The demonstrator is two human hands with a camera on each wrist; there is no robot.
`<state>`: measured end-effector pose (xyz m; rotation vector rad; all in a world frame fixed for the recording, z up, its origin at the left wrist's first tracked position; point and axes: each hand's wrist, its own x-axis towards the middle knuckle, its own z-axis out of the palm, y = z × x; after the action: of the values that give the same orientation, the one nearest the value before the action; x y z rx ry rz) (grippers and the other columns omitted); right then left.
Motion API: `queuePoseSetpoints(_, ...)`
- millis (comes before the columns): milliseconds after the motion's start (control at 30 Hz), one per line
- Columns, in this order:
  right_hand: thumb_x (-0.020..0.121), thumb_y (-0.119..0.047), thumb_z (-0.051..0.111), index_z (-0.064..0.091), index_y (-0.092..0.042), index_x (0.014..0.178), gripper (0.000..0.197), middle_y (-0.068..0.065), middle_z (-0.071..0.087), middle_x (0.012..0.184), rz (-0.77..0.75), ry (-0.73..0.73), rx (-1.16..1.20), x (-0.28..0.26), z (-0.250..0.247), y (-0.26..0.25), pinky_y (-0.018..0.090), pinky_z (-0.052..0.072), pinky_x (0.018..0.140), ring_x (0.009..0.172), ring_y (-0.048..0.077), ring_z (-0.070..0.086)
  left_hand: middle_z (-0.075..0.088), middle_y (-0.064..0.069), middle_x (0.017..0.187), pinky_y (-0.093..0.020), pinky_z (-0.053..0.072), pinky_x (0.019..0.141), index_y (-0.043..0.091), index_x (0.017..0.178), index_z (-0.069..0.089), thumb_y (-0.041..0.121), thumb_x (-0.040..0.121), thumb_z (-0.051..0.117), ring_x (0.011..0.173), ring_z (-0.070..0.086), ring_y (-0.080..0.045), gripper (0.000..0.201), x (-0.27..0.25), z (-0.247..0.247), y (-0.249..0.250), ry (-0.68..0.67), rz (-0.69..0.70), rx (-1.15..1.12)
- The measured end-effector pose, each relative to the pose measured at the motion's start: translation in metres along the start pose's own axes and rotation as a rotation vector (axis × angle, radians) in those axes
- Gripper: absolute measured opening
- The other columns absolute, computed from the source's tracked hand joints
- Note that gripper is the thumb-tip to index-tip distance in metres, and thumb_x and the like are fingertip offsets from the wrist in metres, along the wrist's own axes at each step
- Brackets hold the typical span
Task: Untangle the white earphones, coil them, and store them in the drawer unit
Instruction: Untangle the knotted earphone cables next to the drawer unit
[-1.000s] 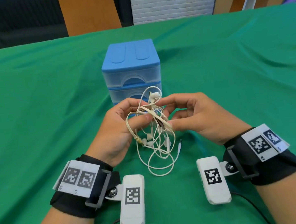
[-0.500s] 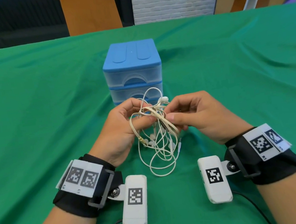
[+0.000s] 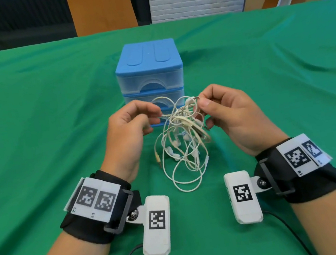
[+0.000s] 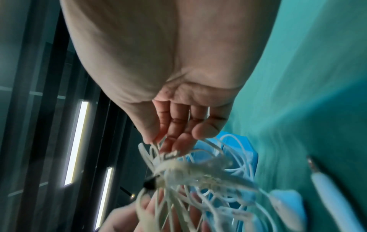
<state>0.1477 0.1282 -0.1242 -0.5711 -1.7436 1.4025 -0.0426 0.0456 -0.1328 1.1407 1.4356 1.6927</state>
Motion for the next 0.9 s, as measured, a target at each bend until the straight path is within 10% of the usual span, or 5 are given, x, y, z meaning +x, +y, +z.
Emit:
queuePoseSetpoints(167,0.096,-0.004,0.059,0.061,-0.003,0.091,0.005,0.004,0.068,0.078,-0.057,-0.054,-0.042,-0.001,0.008,0.002,0.024,0.046,0.056,0.066,0.011,0.061,0.070,-0.002,0.118,-0.031,0.052,0.094,0.018,0.120,0.064,0.031,0.089,0.069,0.103,0.067,-0.012,0.034,-0.011,0.011,0.003,-0.379,-0.013,0.044)
queuePoseSetpoints(267,0.096,-0.005,0.059,0.059,0.001,0.092,0.008,0.015,0.073,0.091,-0.058,-0.062,-0.048,-0.002,0.009,0.000,0.026,0.047,0.057,0.069,0.017,0.060,0.070,0.009,0.108,-0.035,0.055,0.088,0.023,0.117,0.065,0.017,0.081,0.079,0.088,0.066,-0.008,0.039,-0.009,0.010,-0.002,-0.336,0.018,0.184)
queuePoseSetpoints(400,0.098,-0.008,0.057,0.057,-0.009,0.088,0.010,0.009,0.067,0.075,-0.038,0.005,-0.016,0.000,0.007,-0.001,0.024,0.037,0.054,0.057,0.015,0.048,0.073,-0.009,0.096,-0.037,0.054,0.077,0.016,0.104,0.071,-0.006,0.079,0.073,0.075,0.060,-0.013,0.034,-0.003,0.004,-0.005,-0.238,0.023,0.178)
queuePoseSetpoints(900,0.103,-0.011,0.048,0.053,-0.011,0.089,0.015,-0.007,0.031,0.050,0.121,0.132,0.094,0.000,0.002,-0.003,0.024,0.035,0.050,0.045,0.012,0.032,0.071,-0.011,0.098,-0.026,0.054,0.070,0.012,0.110,0.072,-0.014,0.082,0.064,0.081,0.059,-0.017,0.038,-0.002,0.003,-0.006,-0.263,-0.027,0.062)
